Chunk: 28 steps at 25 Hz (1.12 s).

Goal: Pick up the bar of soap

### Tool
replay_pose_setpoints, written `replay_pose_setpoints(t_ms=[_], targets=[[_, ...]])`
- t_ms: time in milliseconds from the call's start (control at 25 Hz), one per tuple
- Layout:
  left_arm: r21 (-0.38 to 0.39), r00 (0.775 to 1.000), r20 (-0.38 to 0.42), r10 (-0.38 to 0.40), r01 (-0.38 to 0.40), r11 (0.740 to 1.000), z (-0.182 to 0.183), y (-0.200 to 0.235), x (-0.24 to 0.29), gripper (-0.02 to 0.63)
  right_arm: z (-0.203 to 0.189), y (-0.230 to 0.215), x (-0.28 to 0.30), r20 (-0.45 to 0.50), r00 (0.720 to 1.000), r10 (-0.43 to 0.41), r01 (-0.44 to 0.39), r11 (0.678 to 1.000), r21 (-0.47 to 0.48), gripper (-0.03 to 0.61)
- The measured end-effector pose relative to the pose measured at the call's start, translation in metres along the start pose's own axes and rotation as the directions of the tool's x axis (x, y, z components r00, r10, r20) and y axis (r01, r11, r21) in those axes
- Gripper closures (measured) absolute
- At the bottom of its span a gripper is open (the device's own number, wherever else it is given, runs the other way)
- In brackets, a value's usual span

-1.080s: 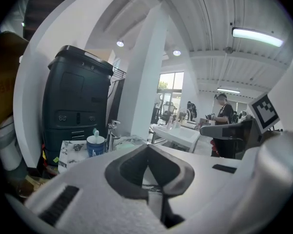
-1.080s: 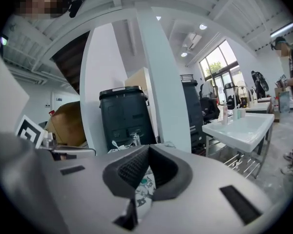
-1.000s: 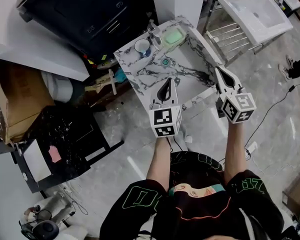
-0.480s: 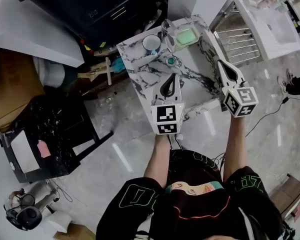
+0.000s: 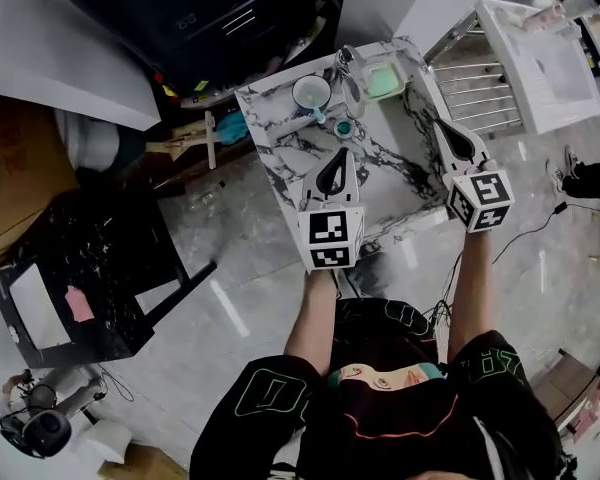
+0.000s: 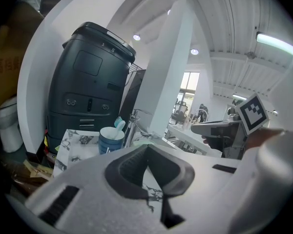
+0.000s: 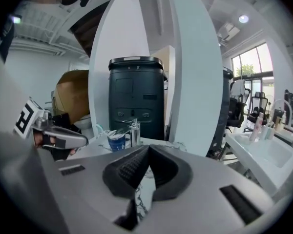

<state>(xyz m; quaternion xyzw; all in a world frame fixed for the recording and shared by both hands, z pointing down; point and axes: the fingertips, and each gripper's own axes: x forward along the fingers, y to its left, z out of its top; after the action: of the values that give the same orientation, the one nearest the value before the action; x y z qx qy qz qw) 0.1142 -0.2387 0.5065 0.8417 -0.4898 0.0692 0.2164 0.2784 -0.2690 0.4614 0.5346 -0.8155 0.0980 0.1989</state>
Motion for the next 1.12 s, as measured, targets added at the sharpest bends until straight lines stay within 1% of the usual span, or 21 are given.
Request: replay_pose_setpoints(t_ms=[200, 440, 600, 720, 840, 920, 1000, 1120], targets=[[-0.013, 1.0, -0.009, -0.004, 0.004, 1.0, -0.003, 0.003, 0.008, 0.606, 0.006, 0.002, 0.016, -0.022, 0.999, 0.024, -0.026, 0.997, -0.078, 0.572], [-0.017, 1.0, -0.011, 0.008, -0.008, 1.0, -0.004, 0.003, 0.014, 0.606, 0.007, 0.003, 0.036, -0.071, 0.996, 0.056, -0.068, 0.982, -0.175, 0.572], [-0.024, 1.0, -0.018, 0.022, -0.022, 0.999, -0.005, 0.005, 0.022, 0.605, 0.012, 0.015, 0.055, -0.094, 0.99, 0.101, -0.121, 0.964, -0.238, 0.572], [-0.03, 0.999, -0.019, 0.03, -0.031, 0.999, -0.007, 0.003, 0.026, 0.606, 0.01, 0.021, 0.07, -0.131, 0.984, 0.125, -0.159, 0.94, -0.301, 0.572], [-0.022, 0.999, -0.023, 0.047, -0.048, 0.999, -0.008, 0.007, 0.028, 0.606, 0.01, 0.022, 0.083, -0.163, 0.976, 0.143, -0.195, 0.906, -0.376, 0.572], [-0.025, 0.998, -0.025, 0.061, -0.061, 0.998, -0.008, 0.009, 0.03, 0.606, 0.01, 0.023, 0.09, -0.195, 0.967, 0.166, -0.236, 0.872, -0.428, 0.572], [-0.035, 0.997, -0.025, 0.075, -0.076, 0.996, -0.009, 0.011, 0.032, 0.606, 0.007, 0.021, 0.099, -0.235, 0.955, 0.183, -0.279, 0.826, -0.49, 0.572], [-0.045, 0.994, -0.03, 0.1, -0.102, 0.994, -0.012, 0.015, 0.033, 0.606, -0.008, 0.02, 0.115, -0.305, 0.931, 0.2, -0.347, 0.746, -0.569, 0.572]])
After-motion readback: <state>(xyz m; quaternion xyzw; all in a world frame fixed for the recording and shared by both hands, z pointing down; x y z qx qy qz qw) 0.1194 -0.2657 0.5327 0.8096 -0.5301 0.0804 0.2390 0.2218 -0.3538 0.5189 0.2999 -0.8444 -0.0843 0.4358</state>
